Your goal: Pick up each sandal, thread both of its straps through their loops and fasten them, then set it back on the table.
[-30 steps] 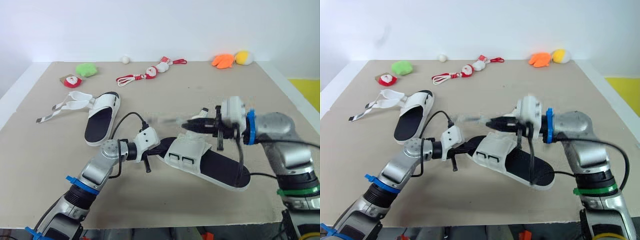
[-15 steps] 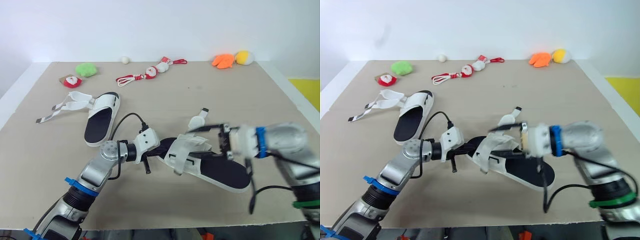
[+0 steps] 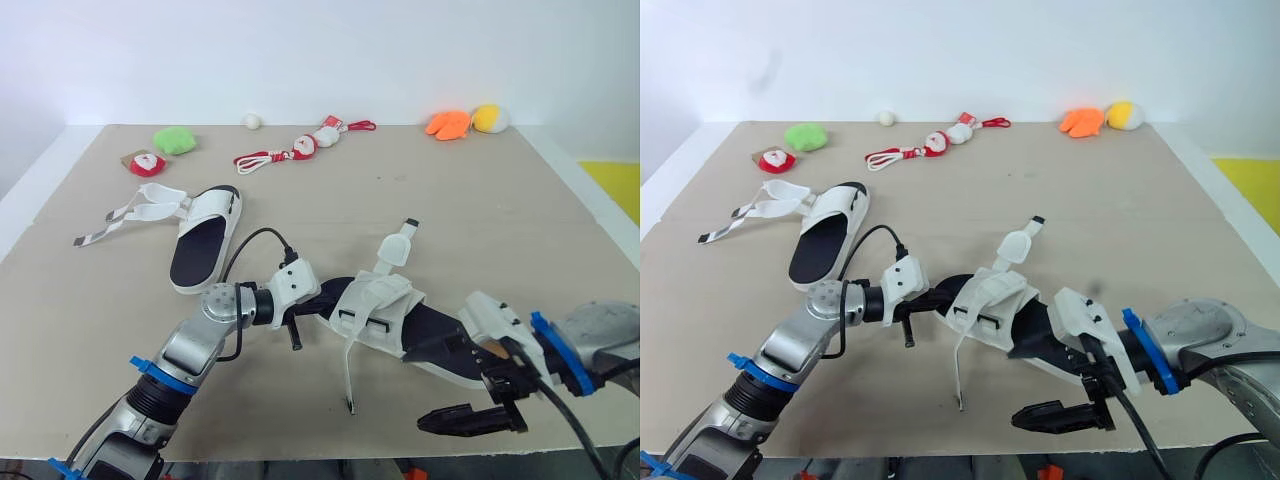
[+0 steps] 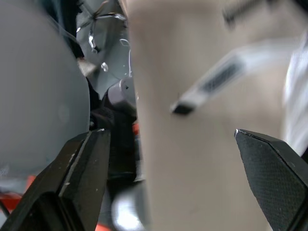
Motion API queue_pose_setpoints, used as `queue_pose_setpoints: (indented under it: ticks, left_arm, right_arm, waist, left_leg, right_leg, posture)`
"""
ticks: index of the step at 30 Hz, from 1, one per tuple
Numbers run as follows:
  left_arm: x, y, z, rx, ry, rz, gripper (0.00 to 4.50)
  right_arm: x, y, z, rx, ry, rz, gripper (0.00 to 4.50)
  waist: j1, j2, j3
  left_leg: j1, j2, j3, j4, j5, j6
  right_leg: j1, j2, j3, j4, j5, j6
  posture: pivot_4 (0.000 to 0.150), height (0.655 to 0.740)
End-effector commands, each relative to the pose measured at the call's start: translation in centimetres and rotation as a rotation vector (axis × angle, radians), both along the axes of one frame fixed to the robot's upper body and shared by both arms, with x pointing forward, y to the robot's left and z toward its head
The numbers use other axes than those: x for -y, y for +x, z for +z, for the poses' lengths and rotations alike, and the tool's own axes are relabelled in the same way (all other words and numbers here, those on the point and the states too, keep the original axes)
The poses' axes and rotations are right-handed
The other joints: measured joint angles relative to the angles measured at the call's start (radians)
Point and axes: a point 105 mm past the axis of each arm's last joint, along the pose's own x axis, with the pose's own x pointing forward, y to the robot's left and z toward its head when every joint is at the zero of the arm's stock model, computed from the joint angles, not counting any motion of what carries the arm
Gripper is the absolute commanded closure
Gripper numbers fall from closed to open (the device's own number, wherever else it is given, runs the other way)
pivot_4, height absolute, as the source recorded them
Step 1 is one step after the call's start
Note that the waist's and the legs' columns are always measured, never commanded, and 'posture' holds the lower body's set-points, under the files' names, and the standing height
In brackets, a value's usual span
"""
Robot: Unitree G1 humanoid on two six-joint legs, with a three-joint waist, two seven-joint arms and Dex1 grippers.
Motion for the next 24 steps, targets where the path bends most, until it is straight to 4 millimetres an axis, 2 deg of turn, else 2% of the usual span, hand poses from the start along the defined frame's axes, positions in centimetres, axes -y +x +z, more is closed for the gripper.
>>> queue_pose_setpoints:
  ticks: [1, 8, 17, 20, 24]
  left_arm:
    - [0.0, -1.7, -3.7, -0.134, 0.080, -0.027, 4.50]
    - [0.3, -2.0, -3.9, -0.145, 0.076, -0.029, 4.50]
    - [0.4, -1.7, -3.7, -0.139, 0.072, -0.023, 4.50]
    - [0.5, -1.7, -3.7, -0.140, 0.069, -0.022, 4.50]
    - [0.6, -1.8, -3.7, -0.141, 0.066, -0.020, 4.50]
  right_arm:
    - [-0.9, 0.1, -0.5, -0.145, 0.023, -0.170, 0.07]
    - [-3.1, 0.1, -0.1, -0.313, 0.067, -0.347, 0.07]
    - [-5.4, 2.3, -1.3, -0.276, 0.089, -0.502, 0.07]
    - [-7.0, 2.6, -1.6, -0.272, 0.110, -0.523, 0.07]
    - [-7.3, 3.4, -2.0, -0.267, 0.100, -0.571, 0.07]
  waist:
    - [0.000, -0.001, -0.001]
    - [0.000, -0.001, -0.001]
    - [0.000, -0.004, -0.005]
    - [0.000, -0.006, -0.008]
    - [0.000, -0.006, -0.008]
  left_leg:
    - [0.000, 0.000, 0.000, 0.000, 0.000, 0.000]
    - [-0.002, 0.000, 0.000, 0.000, -0.001, 0.002]
    - [-0.002, 0.000, -0.001, 0.000, -0.001, 0.003]
    - [-0.001, 0.000, -0.001, 0.000, -0.001, 0.003]
    - [-0.002, 0.000, -0.001, 0.000, -0.001, 0.003]
  right_leg:
    - [0.000, 0.000, 0.000, 0.000, 0.000, 0.000]
    - [0.000, 0.000, 0.000, 0.000, -0.001, 0.000]
    - [0.000, 0.001, 0.001, 0.000, -0.001, 0.001]
    - [0.000, 0.001, 0.001, 0.000, -0.001, 0.001]
    - [0.000, 0.001, 0.001, 0.000, -0.001, 0.000]
  posture:
    - [0.150, 0.7400]
    - [0.150, 0.7400]
    - [0.150, 0.7400]
    - [0.150, 0.7400]
    - [0.150, 0.7400]
